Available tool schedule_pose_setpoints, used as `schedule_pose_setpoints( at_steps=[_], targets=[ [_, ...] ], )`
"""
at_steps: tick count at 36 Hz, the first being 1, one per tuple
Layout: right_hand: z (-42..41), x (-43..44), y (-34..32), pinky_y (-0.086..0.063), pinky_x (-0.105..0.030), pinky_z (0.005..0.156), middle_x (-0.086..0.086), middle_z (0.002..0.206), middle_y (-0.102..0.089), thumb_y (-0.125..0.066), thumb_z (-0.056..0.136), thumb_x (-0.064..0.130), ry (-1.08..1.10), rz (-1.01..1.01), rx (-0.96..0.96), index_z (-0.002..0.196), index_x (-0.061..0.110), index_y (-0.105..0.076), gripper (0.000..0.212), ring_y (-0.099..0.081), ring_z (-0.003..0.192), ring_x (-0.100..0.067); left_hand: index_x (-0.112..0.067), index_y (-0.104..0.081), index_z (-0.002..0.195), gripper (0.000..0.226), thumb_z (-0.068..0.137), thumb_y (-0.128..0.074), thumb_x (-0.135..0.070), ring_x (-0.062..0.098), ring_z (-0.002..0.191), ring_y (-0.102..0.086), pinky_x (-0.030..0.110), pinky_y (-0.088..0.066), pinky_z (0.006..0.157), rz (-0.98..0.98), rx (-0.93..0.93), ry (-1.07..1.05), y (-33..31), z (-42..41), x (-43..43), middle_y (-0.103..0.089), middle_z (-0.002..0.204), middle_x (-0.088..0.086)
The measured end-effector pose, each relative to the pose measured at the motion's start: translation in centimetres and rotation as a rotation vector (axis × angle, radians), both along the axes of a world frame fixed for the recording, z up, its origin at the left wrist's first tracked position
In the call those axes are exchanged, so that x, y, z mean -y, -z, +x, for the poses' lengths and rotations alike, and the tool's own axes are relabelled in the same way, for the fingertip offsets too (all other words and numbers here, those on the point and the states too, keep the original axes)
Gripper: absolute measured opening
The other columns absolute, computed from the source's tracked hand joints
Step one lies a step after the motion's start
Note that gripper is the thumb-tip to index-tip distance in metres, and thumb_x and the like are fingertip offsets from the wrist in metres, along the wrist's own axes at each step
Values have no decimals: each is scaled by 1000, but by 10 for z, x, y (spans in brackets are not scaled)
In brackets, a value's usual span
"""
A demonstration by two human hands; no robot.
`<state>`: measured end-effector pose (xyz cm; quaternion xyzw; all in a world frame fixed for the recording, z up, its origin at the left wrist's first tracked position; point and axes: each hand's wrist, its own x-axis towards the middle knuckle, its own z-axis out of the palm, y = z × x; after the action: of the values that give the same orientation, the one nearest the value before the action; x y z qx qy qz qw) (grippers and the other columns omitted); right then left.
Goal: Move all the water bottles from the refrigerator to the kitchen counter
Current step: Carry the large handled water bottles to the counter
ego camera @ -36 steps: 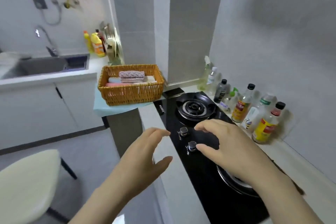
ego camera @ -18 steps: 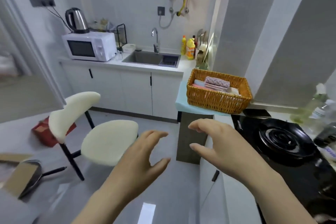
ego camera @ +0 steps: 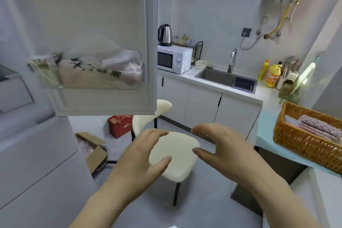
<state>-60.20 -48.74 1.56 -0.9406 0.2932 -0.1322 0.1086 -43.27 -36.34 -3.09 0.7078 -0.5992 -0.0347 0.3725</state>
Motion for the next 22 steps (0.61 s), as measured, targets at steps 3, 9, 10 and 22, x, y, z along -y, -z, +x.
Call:
schedule_pose_setpoints(
  at_steps=[3, 9, 10, 22],
  targets=[
    [47, -10, -1, -39, -19, 95, 27, 122, -50, -57, 90, 39, -65, 9, -3, 126, 40, -46, 37, -46, 113, 1, -39, -46, 125, 46, 84, -67, -34, -21, 113, -33, -2, -28, 88, 8, -1, -59, -3, 41, -19, -41, 121, -33],
    [127, -23, -2, -30, -9, 84, 31, 110, -46, -59, 90, 34, -173, 19, 24, 124, 39, -49, 36, -44, 109, 5, -43, -43, 129, 48, 85, -63, -40, -28, 108, -29, 9, -39, 78, 19, -2, -199, -7, 108, -51, -33, 120, -41],
    [140, -24, -2, -28, -9, 82, 32, 108, -43, -59, 90, 35, -191, 16, 23, 125, 39, -49, 36, -44, 109, 5, -43, -43, 129, 48, 85, -62, -40, -26, 108, -31, 7, -38, 78, 21, -7, -214, -7, 118, -54, -33, 121, -42],
    [285, -17, -10, -36, -12, 86, 19, 112, -55, -61, 89, 32, -469, -5, 40, 122, 31, -52, 34, -49, 103, 0, -41, -45, 127, 46, 86, -64, -32, -33, 99, -30, -7, -27, 80, 8, -45, -482, -14, 214, -77, -34, 116, -40]
  ],
)
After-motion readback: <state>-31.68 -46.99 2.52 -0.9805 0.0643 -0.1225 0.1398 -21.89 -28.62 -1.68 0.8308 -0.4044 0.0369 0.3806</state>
